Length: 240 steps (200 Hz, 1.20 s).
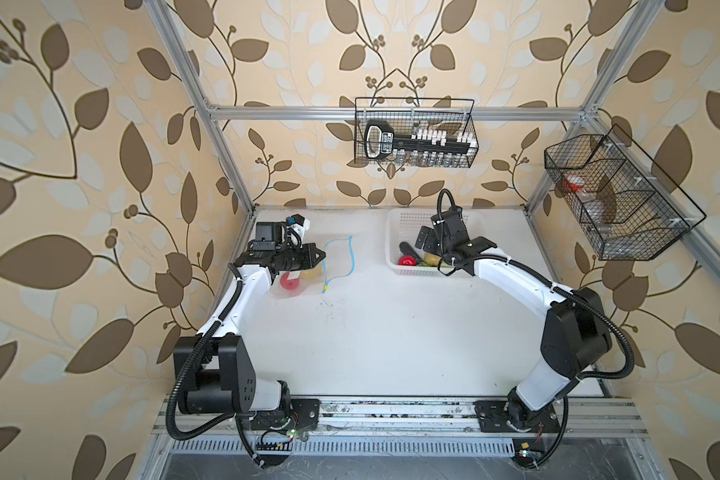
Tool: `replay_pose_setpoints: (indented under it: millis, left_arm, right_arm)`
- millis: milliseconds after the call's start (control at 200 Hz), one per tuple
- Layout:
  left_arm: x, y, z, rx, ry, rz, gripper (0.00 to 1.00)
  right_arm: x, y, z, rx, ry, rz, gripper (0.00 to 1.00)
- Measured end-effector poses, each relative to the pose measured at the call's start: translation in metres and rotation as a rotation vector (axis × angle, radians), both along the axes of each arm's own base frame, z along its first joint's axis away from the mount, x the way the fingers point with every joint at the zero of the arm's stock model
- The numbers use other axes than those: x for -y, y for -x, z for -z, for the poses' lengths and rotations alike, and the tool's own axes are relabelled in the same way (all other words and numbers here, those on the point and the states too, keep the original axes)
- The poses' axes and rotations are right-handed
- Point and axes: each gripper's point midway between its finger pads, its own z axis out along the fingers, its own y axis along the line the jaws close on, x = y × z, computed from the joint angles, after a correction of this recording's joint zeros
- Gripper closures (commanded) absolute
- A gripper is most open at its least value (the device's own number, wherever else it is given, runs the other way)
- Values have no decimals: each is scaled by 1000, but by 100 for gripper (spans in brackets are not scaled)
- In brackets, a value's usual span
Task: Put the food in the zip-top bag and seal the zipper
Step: 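Withdraw the right gripper toward the basket while left gripper holds zipper, then lower the right gripper onto the red-yellow mango and close it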
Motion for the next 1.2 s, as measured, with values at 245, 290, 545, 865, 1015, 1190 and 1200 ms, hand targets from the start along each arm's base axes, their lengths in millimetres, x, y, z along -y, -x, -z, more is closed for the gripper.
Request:
replay_pose_setpoints:
  millis: [245, 290, 545, 865, 1015, 1190, 1200]
  left_arm:
    - [0, 0, 0, 3, -6, 2, 100]
    - [0, 0, 0, 5, -8, 3, 100]
    - [0, 1, 2, 6, -13, 10, 100]
    - [0, 2, 6, -3, -13, 8, 100]
    - [-1, 1, 6, -4, -14, 7, 100]
    - [-2, 1, 7, -4, -20, 3, 100]
    - [-2, 1, 7, -4, -20, 3, 100]
  right_arm:
    - [28, -4, 9, -39, 5, 40, 0]
    - [35, -5, 14, -55, 8, 50, 0]
    - [60, -7, 51, -165, 14, 88, 0]
    - [84, -10, 55, -183, 10, 134, 0]
    - [97, -18, 70, -218, 19, 159, 0]
    - [106, -21, 78, -241, 31, 170, 0]
    - [106, -21, 78, -240, 31, 170, 0]
